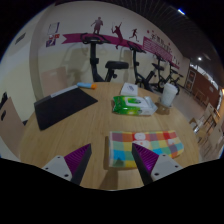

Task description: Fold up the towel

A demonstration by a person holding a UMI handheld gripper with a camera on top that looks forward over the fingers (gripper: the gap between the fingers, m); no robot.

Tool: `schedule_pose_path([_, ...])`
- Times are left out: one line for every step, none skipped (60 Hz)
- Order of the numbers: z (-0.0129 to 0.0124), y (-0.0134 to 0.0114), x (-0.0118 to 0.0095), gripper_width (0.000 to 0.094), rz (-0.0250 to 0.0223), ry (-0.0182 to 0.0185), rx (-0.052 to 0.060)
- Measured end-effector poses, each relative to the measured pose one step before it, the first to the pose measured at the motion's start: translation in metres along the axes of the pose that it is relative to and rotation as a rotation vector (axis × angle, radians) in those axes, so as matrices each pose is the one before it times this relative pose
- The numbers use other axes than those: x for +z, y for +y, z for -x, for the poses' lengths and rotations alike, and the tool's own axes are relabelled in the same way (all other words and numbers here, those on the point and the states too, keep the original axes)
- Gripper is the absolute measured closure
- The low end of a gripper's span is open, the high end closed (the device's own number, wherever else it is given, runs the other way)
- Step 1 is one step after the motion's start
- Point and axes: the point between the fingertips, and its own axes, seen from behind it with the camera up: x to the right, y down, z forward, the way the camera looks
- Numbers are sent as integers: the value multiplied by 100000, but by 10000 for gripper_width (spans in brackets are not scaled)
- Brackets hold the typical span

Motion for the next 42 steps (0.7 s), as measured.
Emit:
schedule_pose_path([99,209,511,80,683,-399,41])
schedule_pose_path([89,174,509,87,594,-248,-147])
schedule_pose_path([47,140,466,83,550,-125,-339])
schedule_pose_path([38,164,457,82,561,-41,-476])
schedule_pose_path([17,165,430,84,583,41,-566])
schedule_pose_path([59,90,457,86,705,258,-687])
schedule_pose_path([66,229,342,89,85,-167,-592])
schedule_pose_path([30,135,310,90,240,-54,-680])
schedule_pose_path([4,156,309,101,396,43,-755])
schedule_pose_path([-27,204,333,109,624,125,-836])
schedule_pose_path([-41,216,254,131,764,218,-845])
schedule_pose_path([-74,237,241,145,768,317,-654])
schedule_pose_path([-32,192,109,164,499,2,-484])
schedule_pose_path([166,-356,106,187,-1605,-830,447])
schedule_pose_path([-26,-119,238,212,-353,-17,72])
schedule_pose_path([-39,137,102,240,299,51,-425])
schedule_pose_path([107,-104,177,320,-431,-557,-286])
schedule_pose_path([-32,-19,102,401,-159,186,-294])
schedule_pose_path([-100,103,104,481,274,452,-471])
schedule_pose_path([-37,48,80,562,141,136,-389])
schedule_pose_path([-29,107,57,642,298,7,-246])
schedule_pose_path([-156,133,75,723,519,553,-280])
schedule_pose_path([-219,-92,-2,803,307,1431,-286])
schedule_pose_path([-431,20,133,884,-35,1972,-255])
schedule_pose_path([-309,251,-56,898,930,1095,-484])
schedule_pose_path([2,42,-36,903,308,429,-794])
schedule_pose_path([-27,83,-17,904,885,704,-1368])
schedule_pose_path([-5,77,-19,906,1186,686,-1419])
schedule_pose_path([66,1,-55,907,1051,457,-966])
schedule_pose_path([219,-24,-74,909,948,-317,-326])
schedule_pose_path([373,-17,7,910,587,-1290,392])
schedule_pose_path([503,-87,-150,913,517,-1977,1012])
schedule_pose_path([512,-45,-278,918,578,-2163,1427])
schedule_pose_path([554,-27,-216,924,739,-2164,1540])
schedule_pose_path([588,-52,-261,925,644,-2144,1637])
schedule_pose_path([470,-184,-276,926,56,-1955,1759])
schedule_pose_path([394,-382,-346,926,-611,-1649,1829])
schedule_pose_path([285,-491,-393,927,-978,-1337,1488])
schedule_pose_path([399,-528,-157,927,-1036,-738,1062])
schedule_pose_path([12,-379,-645,924,-884,-1457,863])
schedule_pose_path([173,-459,-506,926,-887,-1142,933])
schedule_pose_path([145,-508,-469,926,-931,-1209,1143])
